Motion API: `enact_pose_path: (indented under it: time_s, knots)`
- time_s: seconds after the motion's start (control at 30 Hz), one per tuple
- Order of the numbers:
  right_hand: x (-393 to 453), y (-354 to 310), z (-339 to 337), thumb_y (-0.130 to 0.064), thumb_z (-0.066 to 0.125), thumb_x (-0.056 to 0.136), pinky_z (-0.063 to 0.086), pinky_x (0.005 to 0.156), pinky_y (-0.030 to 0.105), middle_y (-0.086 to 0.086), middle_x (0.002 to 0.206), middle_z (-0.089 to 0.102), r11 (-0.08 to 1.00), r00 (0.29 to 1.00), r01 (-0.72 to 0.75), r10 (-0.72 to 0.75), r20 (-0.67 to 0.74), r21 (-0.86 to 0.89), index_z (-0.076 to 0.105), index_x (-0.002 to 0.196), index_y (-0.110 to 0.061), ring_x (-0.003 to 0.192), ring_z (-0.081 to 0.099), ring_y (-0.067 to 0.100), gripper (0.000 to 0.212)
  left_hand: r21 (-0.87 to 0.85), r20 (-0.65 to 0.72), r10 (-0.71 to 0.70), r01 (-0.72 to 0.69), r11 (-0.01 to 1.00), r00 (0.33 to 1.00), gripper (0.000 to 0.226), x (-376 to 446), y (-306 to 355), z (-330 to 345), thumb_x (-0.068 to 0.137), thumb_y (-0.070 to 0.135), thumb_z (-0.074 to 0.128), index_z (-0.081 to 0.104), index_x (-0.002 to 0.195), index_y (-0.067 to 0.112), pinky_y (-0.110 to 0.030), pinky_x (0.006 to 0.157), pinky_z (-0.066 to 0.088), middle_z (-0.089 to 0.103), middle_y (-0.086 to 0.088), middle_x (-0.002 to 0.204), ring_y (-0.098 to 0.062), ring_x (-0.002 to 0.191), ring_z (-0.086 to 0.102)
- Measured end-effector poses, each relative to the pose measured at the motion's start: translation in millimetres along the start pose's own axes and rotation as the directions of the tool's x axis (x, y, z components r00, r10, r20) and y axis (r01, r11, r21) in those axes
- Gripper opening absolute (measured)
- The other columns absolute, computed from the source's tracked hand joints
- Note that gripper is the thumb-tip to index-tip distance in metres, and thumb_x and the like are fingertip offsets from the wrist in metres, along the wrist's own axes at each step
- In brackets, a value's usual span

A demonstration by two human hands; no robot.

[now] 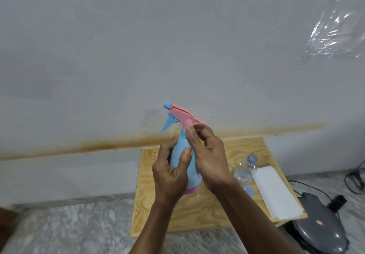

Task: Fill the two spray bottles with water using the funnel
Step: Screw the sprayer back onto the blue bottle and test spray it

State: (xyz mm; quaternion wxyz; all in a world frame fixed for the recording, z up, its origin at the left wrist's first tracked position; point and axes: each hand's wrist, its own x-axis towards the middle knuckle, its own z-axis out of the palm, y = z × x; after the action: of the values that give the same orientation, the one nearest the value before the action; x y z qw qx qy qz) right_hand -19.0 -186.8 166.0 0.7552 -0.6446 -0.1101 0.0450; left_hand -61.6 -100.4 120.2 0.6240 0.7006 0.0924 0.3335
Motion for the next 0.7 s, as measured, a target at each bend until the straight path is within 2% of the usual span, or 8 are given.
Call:
enact_pose_path:
  time_s: [0.2,0.27,0.43,0.47,0.53,0.6,0.67,0.7]
  knots:
    - [1.2,3.5,-17.4,-0.044,0.070,0.089,0.056,0.094,0.050,-0.002,0.107,0.072,0.998,0.996,-0.067,0.066,-0.056,-0.019,0.071,0.104,-0.025,0.109,0.067,0.020,0.024,-0.012,0.016,-0.036,0.036,0.999,0.999,0.029,-7.6,-4.7,14.4,0.086,0.046,0.062,0.064,0.108,0.026,-0.046,0.071,0.061,0.072,0.004,0.097,-0.022,0.089,0.072]
    - [4.3,0.6,-26.6,-0.044,0.072,0.088,0.056,0.094,0.046,-0.003,0.106,0.072,0.996,0.998,-0.052,0.050,-0.026,-0.068,0.071,0.106,-0.025,0.106,0.067,0.016,0.027,-0.024,0.030,-0.039,0.040,0.999,0.999,0.028,-9.9,-4.9,17.2,0.085,0.046,0.061,0.064,0.107,0.030,-0.041,0.069,0.060,0.072,0.005,0.097,-0.021,0.087,0.071]
    - [17.8,-16.7,-42.9,-0.036,0.070,0.091,0.048,0.075,0.016,-0.012,0.098,0.072,0.989,0.994,-0.013,0.028,0.102,-0.145,0.071,0.110,-0.022,0.088,0.066,-0.001,0.024,-0.056,0.119,-0.070,0.078,0.995,0.990,0.020,-24.7,-9.7,25.7,0.082,0.048,0.061,0.066,0.101,0.046,-0.027,0.068,0.054,0.074,0.007,0.092,-0.011,0.083,0.070]
    - [19.6,-17.1,-44.6,-0.039,0.065,0.094,0.047,0.074,0.017,-0.006,0.098,0.073,0.979,0.992,-0.006,0.032,0.124,-0.203,0.072,0.110,-0.018,0.087,0.066,0.002,0.027,-0.061,0.122,-0.079,0.087,0.994,0.989,0.019,-29.3,-11.8,27.1,0.083,0.048,0.062,0.066,0.101,0.045,-0.026,0.067,0.053,0.074,0.006,0.090,-0.009,0.081,0.069]
    - [18.6,-10.6,-48.4,-0.047,0.057,0.098,0.050,0.075,0.033,0.010,0.101,0.073,0.958,0.988,-0.010,0.053,0.143,-0.287,0.073,0.105,-0.011,0.088,0.068,0.014,0.040,-0.048,0.118,-0.088,0.094,0.994,0.989,0.018,-40.8,-15.8,31.0,0.085,0.048,0.061,0.065,0.100,0.040,-0.027,0.065,0.053,0.075,0.003,0.089,-0.010,0.080,0.069]
    - [13.5,-1.0,-50.8,-0.046,0.056,0.098,0.052,0.087,0.042,0.016,0.104,0.072,0.965,0.991,-0.055,0.084,0.102,-0.258,0.074,0.098,-0.009,0.101,0.068,0.026,0.041,-0.023,0.102,-0.086,0.088,0.996,0.991,0.022,-52.5,-18.5,34.6,0.087,0.047,0.060,0.061,0.099,0.029,-0.026,0.061,0.052,0.074,0.004,0.089,-0.009,0.078,0.070]
    - [8.1,10.0,-52.1,-0.041,0.058,0.098,0.054,0.084,0.041,0.023,0.100,0.071,0.978,0.994,-0.077,0.089,0.055,-0.193,0.074,0.094,-0.006,0.100,0.068,0.031,0.039,0.041,0.081,-0.075,0.072,0.997,0.994,0.031,-63.9,-21.5,37.3,0.088,0.046,0.059,0.059,0.099,0.017,-0.025,0.059,0.052,0.072,0.011,0.091,-0.006,0.077,0.070]
    - [5.2,15.4,-52.7,-0.039,0.058,0.099,0.053,0.077,0.033,0.025,0.096,0.070,0.981,0.995,-0.077,0.086,0.040,-0.180,0.073,0.092,-0.004,0.091,0.070,0.029,0.039,0.086,0.073,-0.073,0.067,0.994,0.995,0.035,-69.5,-23.7,37.4,0.088,0.046,0.059,0.059,0.099,0.013,-0.027,0.059,0.052,0.070,0.013,0.092,-0.004,0.078,0.069]
